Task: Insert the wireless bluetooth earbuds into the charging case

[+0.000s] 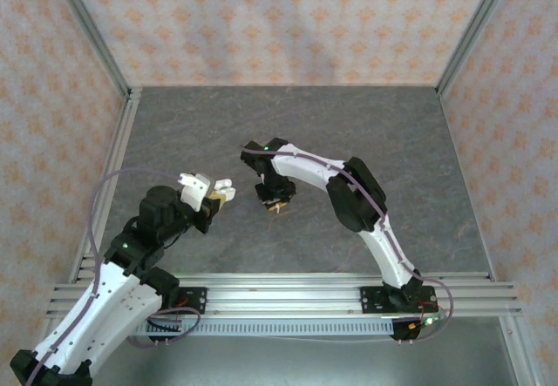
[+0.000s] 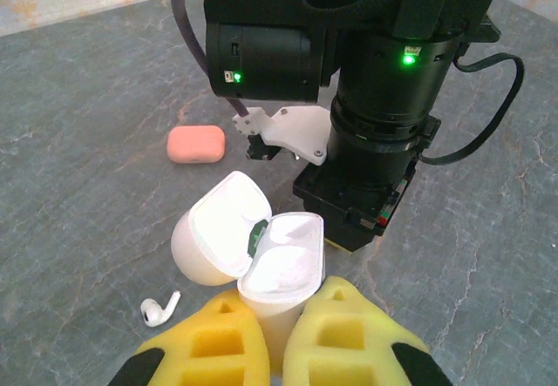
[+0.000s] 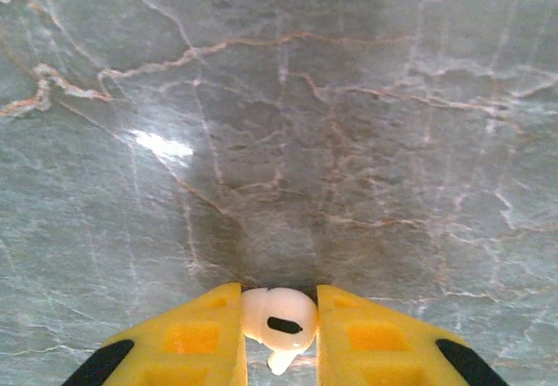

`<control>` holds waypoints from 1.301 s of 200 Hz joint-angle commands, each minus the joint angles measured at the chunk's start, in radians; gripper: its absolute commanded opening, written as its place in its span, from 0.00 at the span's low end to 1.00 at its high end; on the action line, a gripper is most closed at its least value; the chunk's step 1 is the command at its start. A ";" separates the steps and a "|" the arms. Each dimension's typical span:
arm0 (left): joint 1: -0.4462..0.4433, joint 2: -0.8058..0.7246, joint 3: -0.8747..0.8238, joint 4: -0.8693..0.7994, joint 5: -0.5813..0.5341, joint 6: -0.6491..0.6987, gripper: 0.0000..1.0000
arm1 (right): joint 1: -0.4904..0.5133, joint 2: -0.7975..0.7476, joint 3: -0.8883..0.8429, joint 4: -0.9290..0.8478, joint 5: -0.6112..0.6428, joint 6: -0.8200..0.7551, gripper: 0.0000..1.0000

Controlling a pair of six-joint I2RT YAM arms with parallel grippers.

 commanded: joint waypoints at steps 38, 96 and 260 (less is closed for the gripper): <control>0.008 -0.058 -0.092 0.215 0.077 -0.019 0.00 | 0.008 -0.283 -0.128 0.087 0.204 0.082 0.19; 0.005 -0.015 -0.141 0.489 0.234 -0.057 0.00 | 0.025 -0.617 -0.306 0.296 0.319 0.117 0.15; -0.001 0.074 -0.035 0.485 0.210 -0.077 0.00 | 0.184 -0.837 -0.477 0.763 0.299 -0.085 0.11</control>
